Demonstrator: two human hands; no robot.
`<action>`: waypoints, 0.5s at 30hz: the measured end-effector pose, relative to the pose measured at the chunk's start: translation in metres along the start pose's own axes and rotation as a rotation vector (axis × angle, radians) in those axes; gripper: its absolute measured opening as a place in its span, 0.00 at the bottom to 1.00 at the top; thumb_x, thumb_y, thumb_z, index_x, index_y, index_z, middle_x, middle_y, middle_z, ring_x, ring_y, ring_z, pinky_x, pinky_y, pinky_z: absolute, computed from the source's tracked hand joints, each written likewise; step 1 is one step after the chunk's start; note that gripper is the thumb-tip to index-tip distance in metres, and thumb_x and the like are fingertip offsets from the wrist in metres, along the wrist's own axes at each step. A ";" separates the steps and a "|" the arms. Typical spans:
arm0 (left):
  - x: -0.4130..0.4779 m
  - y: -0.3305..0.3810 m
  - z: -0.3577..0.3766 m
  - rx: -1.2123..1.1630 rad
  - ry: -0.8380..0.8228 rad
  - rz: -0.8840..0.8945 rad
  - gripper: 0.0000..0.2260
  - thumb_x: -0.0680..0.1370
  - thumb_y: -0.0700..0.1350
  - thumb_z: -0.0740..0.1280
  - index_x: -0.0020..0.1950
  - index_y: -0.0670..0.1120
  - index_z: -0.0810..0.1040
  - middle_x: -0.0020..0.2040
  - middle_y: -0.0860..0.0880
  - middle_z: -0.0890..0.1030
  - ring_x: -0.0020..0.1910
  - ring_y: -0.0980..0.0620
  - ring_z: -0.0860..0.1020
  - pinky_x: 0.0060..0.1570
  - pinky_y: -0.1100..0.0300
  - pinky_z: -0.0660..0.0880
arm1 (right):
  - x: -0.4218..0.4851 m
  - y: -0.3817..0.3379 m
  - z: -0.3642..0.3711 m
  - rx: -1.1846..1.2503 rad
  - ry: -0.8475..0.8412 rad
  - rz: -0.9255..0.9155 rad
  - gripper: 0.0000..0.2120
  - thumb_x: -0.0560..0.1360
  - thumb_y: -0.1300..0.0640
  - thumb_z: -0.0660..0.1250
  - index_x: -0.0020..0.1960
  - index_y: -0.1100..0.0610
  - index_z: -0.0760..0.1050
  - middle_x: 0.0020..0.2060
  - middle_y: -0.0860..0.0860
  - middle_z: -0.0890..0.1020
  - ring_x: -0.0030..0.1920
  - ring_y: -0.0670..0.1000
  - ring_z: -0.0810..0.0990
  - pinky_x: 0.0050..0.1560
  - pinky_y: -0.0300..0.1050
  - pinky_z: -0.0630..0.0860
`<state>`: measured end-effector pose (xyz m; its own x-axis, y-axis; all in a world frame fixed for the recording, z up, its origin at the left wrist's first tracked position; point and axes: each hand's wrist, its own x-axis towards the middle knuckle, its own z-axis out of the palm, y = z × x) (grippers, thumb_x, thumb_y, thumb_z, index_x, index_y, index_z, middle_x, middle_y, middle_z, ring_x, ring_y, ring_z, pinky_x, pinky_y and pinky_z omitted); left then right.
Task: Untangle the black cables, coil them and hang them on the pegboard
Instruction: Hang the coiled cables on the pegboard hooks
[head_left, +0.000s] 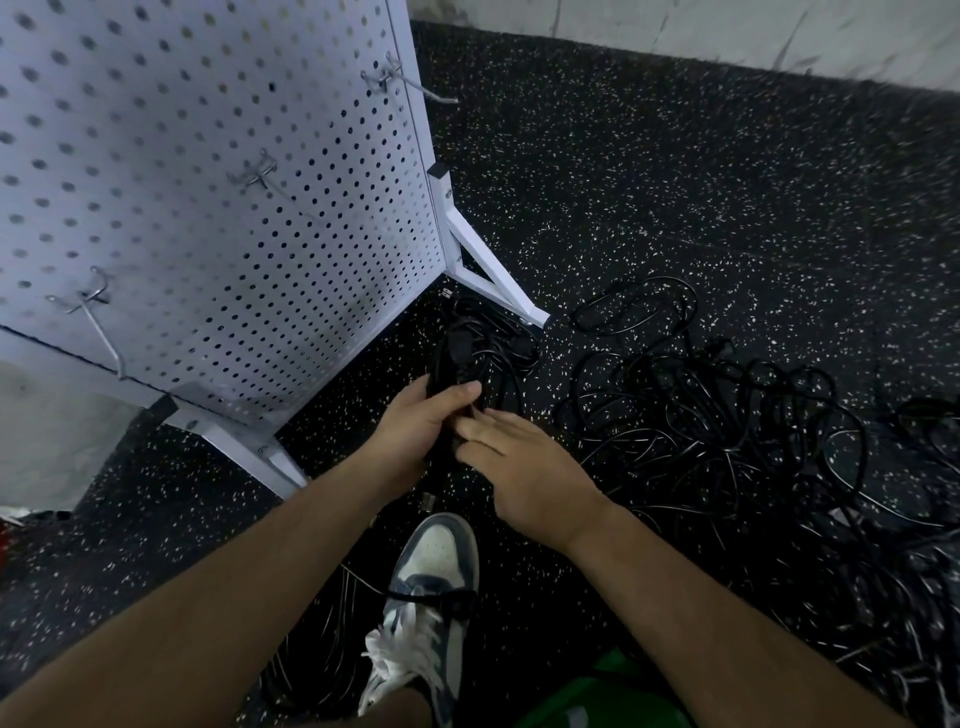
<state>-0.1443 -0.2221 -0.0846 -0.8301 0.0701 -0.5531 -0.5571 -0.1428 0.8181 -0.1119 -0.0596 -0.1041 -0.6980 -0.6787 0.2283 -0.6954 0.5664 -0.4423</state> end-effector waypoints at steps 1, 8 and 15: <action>0.000 -0.001 0.000 0.007 0.015 0.000 0.05 0.80 0.43 0.69 0.45 0.43 0.80 0.37 0.46 0.80 0.37 0.49 0.78 0.39 0.56 0.75 | 0.000 0.000 -0.003 0.039 0.039 0.000 0.25 0.71 0.65 0.55 0.64 0.60 0.79 0.68 0.57 0.78 0.69 0.57 0.75 0.74 0.51 0.68; 0.000 0.006 -0.023 -0.163 -0.306 -0.081 0.09 0.79 0.46 0.69 0.42 0.45 0.74 0.33 0.48 0.67 0.28 0.54 0.60 0.27 0.65 0.67 | 0.012 0.013 -0.036 0.971 0.214 0.984 0.38 0.77 0.47 0.72 0.80 0.46 0.56 0.75 0.45 0.67 0.74 0.47 0.65 0.71 0.45 0.63; 0.001 0.004 -0.004 0.207 -0.112 0.057 0.14 0.76 0.40 0.74 0.60 0.38 0.78 0.39 0.46 0.78 0.30 0.54 0.71 0.27 0.62 0.67 | 0.027 0.013 -0.016 1.276 0.157 1.037 0.28 0.67 0.33 0.75 0.61 0.47 0.78 0.55 0.46 0.86 0.58 0.50 0.84 0.66 0.58 0.77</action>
<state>-0.1468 -0.2263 -0.0826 -0.8513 0.1787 -0.4933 -0.4919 0.0550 0.8689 -0.1427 -0.0635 -0.0895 -0.8107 -0.1846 -0.5557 0.5736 -0.0595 -0.8170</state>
